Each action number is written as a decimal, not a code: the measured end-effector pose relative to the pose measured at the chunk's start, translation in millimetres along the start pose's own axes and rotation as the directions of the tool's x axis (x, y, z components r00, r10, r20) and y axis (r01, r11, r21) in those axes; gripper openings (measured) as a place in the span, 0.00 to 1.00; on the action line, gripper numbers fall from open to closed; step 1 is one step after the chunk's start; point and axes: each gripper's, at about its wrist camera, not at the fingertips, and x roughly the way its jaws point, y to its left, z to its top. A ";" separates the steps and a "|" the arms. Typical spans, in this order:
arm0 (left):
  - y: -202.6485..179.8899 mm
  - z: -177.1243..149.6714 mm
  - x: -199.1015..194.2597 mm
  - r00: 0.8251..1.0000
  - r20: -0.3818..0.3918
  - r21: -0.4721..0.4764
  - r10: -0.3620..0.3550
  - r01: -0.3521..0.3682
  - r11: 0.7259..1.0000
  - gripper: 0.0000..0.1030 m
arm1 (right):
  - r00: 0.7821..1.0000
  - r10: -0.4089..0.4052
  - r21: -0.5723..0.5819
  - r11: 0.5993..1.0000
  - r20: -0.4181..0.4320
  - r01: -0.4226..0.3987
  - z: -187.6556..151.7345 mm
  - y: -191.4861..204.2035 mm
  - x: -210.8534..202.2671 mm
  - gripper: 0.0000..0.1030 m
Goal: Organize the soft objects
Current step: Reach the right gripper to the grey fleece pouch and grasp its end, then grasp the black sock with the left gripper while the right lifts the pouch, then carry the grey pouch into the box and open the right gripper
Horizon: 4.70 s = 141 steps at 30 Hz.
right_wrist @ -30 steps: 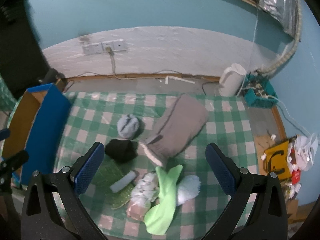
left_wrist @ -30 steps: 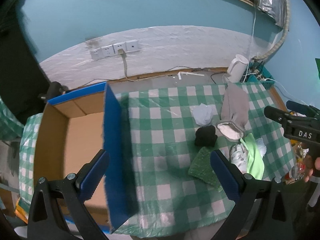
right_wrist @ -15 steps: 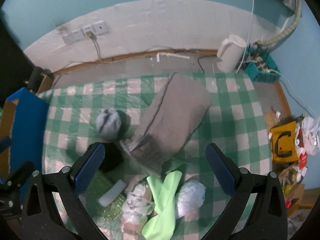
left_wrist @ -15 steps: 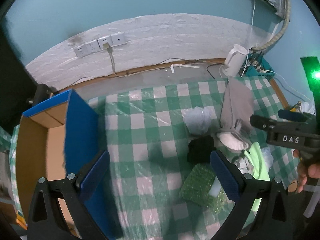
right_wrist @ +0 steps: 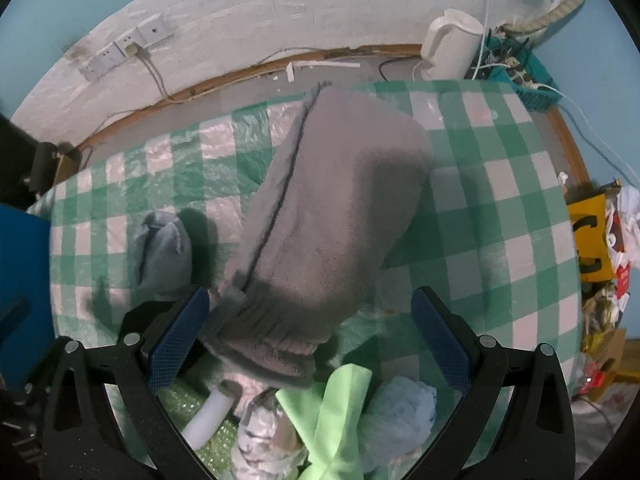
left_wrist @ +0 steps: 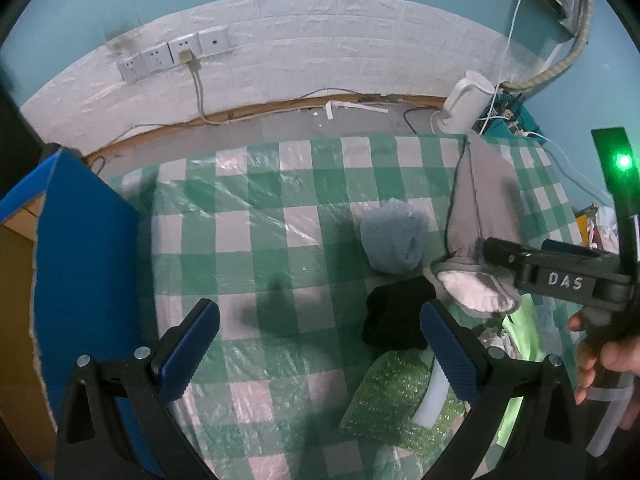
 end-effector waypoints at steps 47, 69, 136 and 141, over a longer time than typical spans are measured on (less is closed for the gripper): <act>-70.2 -3.3 73.1 0.978 -0.208 0.148 0.004 0.027 0.989 0.41 | 0.970 0.220 -0.039 0.975 0.108 -0.217 -19.0 -33.9 -31.3 0.25; -57.3 -10.8 -25.8 0.999 -0.035 0.150 0.002 0.003 0.989 0.36 | 0.920 0.334 -0.097 0.942 0.204 -0.320 -35.5 -19.1 -101.9 0.25; 247.2 -116.5 -149.7 0.965 0.031 -0.356 0.262 -0.234 0.905 0.39 | 0.887 0.444 -0.661 0.631 -0.123 -0.407 -118.3 344.9 -113.5 0.31; 259.6 -121.6 -147.8 0.963 0.011 -0.393 0.269 -0.243 0.887 0.54 | 0.899 0.426 -0.641 0.664 -0.101 -0.386 -118.3 348.0 -107.7 0.59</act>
